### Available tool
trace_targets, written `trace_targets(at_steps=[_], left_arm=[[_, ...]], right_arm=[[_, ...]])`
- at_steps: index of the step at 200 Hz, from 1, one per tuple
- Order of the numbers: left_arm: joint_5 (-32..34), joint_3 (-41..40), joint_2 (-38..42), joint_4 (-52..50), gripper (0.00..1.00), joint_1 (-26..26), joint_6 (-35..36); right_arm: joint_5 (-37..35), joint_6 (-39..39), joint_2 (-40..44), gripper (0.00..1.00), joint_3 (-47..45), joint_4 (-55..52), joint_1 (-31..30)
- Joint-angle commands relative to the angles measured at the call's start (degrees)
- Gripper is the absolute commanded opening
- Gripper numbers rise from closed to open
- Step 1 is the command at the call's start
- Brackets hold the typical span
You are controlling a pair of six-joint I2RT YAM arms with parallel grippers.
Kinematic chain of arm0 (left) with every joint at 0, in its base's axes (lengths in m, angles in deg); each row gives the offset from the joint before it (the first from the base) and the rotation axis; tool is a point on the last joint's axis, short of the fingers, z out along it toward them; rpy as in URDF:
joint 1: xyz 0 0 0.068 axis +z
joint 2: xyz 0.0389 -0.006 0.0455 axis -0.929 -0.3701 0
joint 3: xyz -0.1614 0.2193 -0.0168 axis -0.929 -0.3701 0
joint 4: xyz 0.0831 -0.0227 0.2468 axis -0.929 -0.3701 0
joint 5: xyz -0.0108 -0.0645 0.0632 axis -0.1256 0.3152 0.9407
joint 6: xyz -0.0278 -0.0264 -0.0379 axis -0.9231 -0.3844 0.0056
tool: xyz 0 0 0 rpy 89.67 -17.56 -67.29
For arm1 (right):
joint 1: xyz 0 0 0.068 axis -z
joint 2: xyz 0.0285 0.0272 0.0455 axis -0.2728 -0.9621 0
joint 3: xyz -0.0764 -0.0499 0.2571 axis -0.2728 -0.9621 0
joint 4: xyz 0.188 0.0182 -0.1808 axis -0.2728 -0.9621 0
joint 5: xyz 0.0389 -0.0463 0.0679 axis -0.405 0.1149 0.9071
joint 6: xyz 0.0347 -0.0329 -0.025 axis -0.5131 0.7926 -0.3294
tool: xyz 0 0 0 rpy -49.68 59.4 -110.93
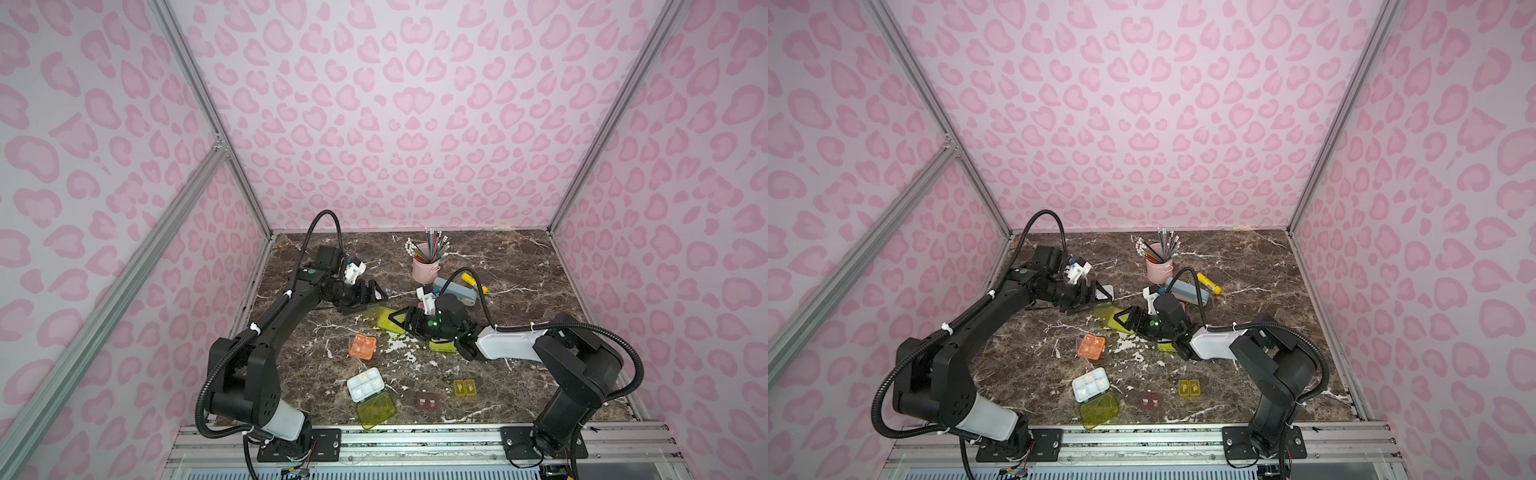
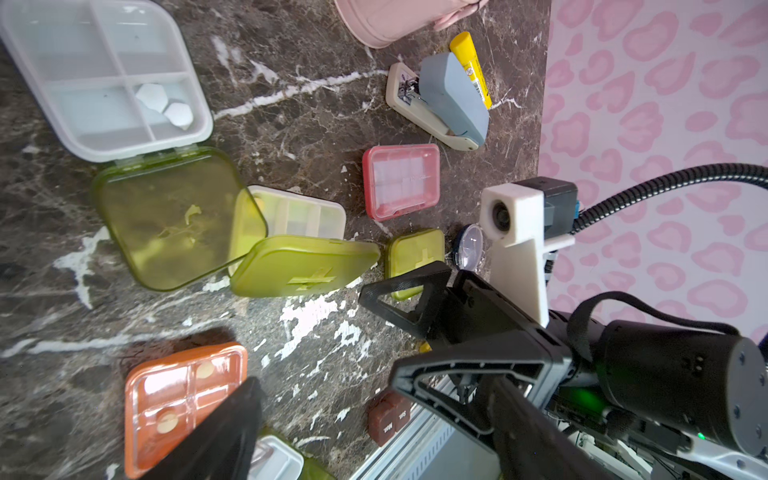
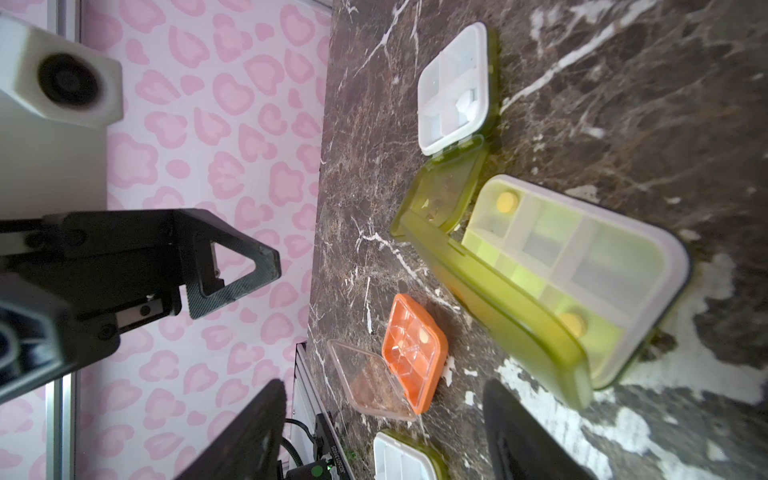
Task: Close pillboxes
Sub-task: Close the lid on the pillbox.
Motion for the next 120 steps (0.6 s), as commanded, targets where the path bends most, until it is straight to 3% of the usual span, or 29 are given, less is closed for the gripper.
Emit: trace_targets(at_steps=[1, 120], left_arm=[[-1.4, -1.7, 1.5, 1.1, 0.88, 1.4, 0.7], [-1.5, -7.6, 3.5, 2.7, 0.88, 5.7, 2.5]], right_arm=[[0.1, 1.1, -0.5, 0.76, 0.4, 0.2, 0.2], [-0.1, 1.3, -0.7, 0.76, 0.7, 0.0, 0.5]])
